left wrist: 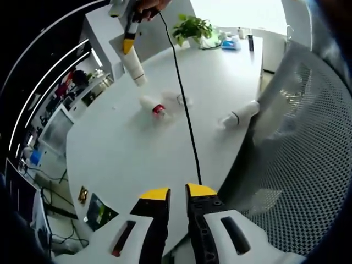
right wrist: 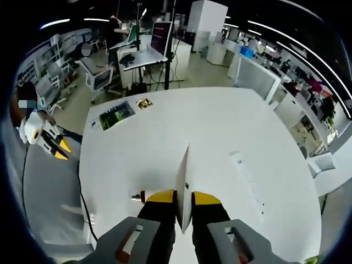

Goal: Arrange the skincare products in the storage area until every visible bottle or jar stands upright without overlapping.

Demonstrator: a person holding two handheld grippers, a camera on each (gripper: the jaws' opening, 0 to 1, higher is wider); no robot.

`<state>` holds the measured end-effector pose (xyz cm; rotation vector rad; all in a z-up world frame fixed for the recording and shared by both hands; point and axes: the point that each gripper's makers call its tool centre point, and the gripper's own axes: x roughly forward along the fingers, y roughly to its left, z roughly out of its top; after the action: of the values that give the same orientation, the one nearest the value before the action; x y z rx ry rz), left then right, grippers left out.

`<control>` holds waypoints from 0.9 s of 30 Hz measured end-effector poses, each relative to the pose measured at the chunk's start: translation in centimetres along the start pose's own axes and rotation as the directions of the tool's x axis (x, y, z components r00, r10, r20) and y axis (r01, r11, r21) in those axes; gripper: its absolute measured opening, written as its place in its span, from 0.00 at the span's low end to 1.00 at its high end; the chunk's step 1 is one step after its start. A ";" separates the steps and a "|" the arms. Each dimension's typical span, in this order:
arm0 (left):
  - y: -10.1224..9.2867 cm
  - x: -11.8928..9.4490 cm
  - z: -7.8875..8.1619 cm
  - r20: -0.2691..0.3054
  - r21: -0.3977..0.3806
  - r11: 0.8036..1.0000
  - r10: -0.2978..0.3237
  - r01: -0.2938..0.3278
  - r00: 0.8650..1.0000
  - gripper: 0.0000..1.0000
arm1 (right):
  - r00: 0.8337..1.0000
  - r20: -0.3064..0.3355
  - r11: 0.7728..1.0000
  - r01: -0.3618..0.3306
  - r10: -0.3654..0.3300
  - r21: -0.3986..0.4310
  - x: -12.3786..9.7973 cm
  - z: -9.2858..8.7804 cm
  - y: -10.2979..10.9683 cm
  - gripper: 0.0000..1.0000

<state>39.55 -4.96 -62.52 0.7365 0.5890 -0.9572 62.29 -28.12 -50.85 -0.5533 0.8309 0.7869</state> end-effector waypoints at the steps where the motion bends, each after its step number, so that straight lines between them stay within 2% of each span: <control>1: 0.0 0.0 -0.1 -0.004 0.000 1.000 0.000 0.000 1.000 0.10 | 1.000 0.002 1.000 0.001 -0.001 0.002 0.1 0.0 -0.1 0.01; 11: 0.0 0.1 -0.3 -0.013 -0.002 1.000 -0.002 0.002 1.000 0.09 | 1.000 -0.015 1.000 0.010 -0.010 0.003 1.3 -0.5 -1.8 0.01; 16: -0.1 0.2 -0.4 -0.021 -0.005 1.000 -0.005 0.005 1.000 0.09 | 0.999 -0.041 1.000 0.010 -0.009 0.007 2.2 -1.4 -2.7 0.01; 22: -0.1 0.3 -0.5 -0.026 -0.004 1.000 -0.010 0.009 1.000 0.09 | 0.999 -0.042 0.999 0.019 -0.017 0.040 2.7 -2.2 -4.2 0.01; 27: 0.0 0.2 -0.6 -0.033 -0.011 1.000 -0.005 0.005 0.999 0.09 | 0.999 -0.034 0.998 0.021 -0.019 0.051 3.1 -1.8 -5.1 0.01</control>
<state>39.62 -4.60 -63.06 0.7430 0.6246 -0.9476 66.82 -31.21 -53.72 -0.5292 0.8729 0.7375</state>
